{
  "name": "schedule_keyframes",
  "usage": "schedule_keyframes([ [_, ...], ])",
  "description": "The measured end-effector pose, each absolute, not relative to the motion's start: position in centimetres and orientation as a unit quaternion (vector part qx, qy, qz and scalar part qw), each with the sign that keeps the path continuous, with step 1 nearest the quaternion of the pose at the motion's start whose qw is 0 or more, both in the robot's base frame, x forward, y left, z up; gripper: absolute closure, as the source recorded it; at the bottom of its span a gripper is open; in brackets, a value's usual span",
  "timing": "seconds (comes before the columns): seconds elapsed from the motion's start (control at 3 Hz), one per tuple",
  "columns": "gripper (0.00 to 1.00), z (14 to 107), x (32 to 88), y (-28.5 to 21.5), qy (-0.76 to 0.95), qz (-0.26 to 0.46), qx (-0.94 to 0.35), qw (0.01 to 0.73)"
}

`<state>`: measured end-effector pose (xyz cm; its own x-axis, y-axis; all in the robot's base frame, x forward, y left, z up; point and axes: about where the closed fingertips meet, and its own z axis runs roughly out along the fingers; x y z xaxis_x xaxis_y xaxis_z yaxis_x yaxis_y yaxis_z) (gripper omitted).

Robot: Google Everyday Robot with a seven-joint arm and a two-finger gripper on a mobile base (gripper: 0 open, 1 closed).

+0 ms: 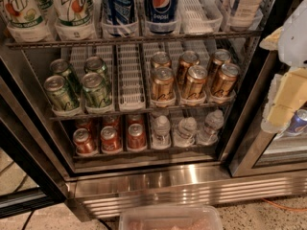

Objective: Pick pepsi can from top shelf of fridge

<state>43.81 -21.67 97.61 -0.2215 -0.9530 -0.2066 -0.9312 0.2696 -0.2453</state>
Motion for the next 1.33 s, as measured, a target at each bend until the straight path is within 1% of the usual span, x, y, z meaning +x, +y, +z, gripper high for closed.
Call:
schedule_keyframes([
  [0.67,0.0,97.4,44.0,-21.0,0.775,-0.043,-0.606,0.171],
  [1.0,0.0,96.6,44.4,-19.6,0.789,-0.024,-0.573,0.22],
  [1.33,0.0,97.5,45.5,-16.3,0.782,-0.016,-0.55,0.294],
])
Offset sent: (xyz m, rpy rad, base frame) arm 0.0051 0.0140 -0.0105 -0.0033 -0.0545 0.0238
